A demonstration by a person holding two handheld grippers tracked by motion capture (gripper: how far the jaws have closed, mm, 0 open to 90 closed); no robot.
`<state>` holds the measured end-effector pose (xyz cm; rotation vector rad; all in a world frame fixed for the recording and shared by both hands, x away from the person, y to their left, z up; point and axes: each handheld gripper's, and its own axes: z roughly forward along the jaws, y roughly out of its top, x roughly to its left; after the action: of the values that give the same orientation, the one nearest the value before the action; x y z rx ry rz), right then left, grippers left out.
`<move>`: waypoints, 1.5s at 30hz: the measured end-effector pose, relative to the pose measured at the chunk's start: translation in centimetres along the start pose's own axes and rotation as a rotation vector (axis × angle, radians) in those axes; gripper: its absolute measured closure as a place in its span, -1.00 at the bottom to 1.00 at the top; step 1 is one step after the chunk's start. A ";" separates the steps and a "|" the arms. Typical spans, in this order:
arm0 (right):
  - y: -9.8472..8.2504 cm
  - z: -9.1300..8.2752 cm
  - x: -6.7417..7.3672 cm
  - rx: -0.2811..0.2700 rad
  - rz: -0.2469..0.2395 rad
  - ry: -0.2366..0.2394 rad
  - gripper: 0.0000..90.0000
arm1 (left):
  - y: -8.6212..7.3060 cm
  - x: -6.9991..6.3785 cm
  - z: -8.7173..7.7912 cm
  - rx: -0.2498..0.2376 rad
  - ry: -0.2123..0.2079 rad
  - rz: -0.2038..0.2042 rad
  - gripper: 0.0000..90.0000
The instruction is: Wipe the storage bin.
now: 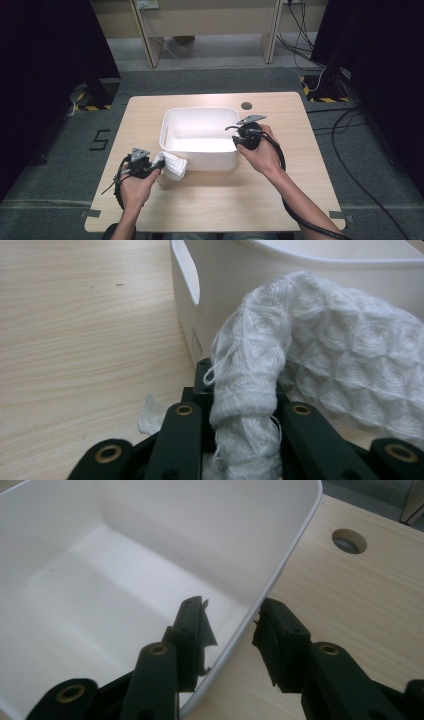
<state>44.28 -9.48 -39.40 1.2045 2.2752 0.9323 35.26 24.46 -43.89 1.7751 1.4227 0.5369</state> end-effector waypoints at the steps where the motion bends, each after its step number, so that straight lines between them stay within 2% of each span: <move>1: 0.1 -0.2 0.0 -0.008 0.004 0.001 0.38 | -0.1 0.1 0.0 0.000 -0.001 -0.001 0.72; 3: 0.4 -0.9 0.0 -0.017 0.004 -0.002 0.42 | -0.2 0.1 -0.1 -0.001 0.004 -0.003 0.72; 5: 0.6 -1.2 0.0 0.000 0.016 0.015 0.44 | -0.1 0.2 -0.1 0.000 0.008 -0.010 0.72; 12: 0.4 -1.2 0.3 -0.011 0.007 -0.003 0.49 | 0.0 0.0 0.2 0.007 0.013 -0.013 0.72; 24: 0.4 -1.2 0.5 -0.012 -0.007 0.001 0.50 | -1.6 0.1 2.5 0.088 0.021 -0.010 0.72; 35: 0.5 -1.2 0.6 -0.013 -0.008 0.000 0.50 | -2.6 0.1 4.1 0.138 0.029 -0.003 0.72; 40: 0.5 -1.2 0.6 -0.010 -0.006 -0.003 0.50 | -2.6 -0.2 4.2 0.145 0.034 0.007 0.72; 45: 0.5 -1.2 0.7 -0.009 -0.007 -0.008 0.50 | -2.5 -0.9 4.5 0.148 0.017 0.018 0.72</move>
<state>43.46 -9.16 -38.26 1.1929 2.2653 0.9328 36.72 22.37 -48.42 1.9049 1.4928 0.4679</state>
